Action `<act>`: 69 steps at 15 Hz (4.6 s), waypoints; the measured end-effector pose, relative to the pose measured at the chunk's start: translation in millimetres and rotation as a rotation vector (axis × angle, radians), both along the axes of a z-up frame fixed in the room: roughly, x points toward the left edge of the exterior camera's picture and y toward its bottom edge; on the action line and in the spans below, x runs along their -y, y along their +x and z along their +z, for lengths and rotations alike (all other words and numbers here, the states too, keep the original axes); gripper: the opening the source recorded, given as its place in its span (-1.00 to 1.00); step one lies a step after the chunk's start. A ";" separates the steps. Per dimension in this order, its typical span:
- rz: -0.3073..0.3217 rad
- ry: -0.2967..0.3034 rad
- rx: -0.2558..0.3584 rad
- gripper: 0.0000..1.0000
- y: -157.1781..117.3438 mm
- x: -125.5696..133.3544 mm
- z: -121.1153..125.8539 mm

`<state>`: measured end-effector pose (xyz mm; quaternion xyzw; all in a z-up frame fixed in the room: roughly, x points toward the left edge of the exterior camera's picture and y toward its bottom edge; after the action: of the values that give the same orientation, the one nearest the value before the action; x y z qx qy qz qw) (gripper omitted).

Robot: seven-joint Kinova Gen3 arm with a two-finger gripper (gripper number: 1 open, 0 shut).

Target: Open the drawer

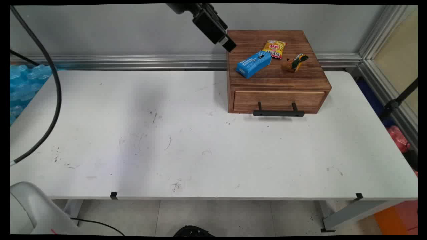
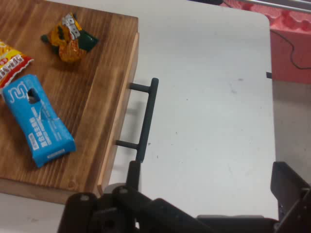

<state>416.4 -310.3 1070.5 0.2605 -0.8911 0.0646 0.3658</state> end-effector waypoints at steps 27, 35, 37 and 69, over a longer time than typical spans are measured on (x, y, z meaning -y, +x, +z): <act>0.060 0.007 0.257 1.00 -156.8 63.3 -108.8; 0.023 0.027 0.312 1.00 -202.8 91.0 -156.4; 0.017 0.032 0.321 1.00 -209.4 95.7 -164.6; -0.130 0.103 0.436 1.00 -260.1 129.8 -268.8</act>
<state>156.3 -440.1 801.7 0.2010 -0.9661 0.0499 0.1545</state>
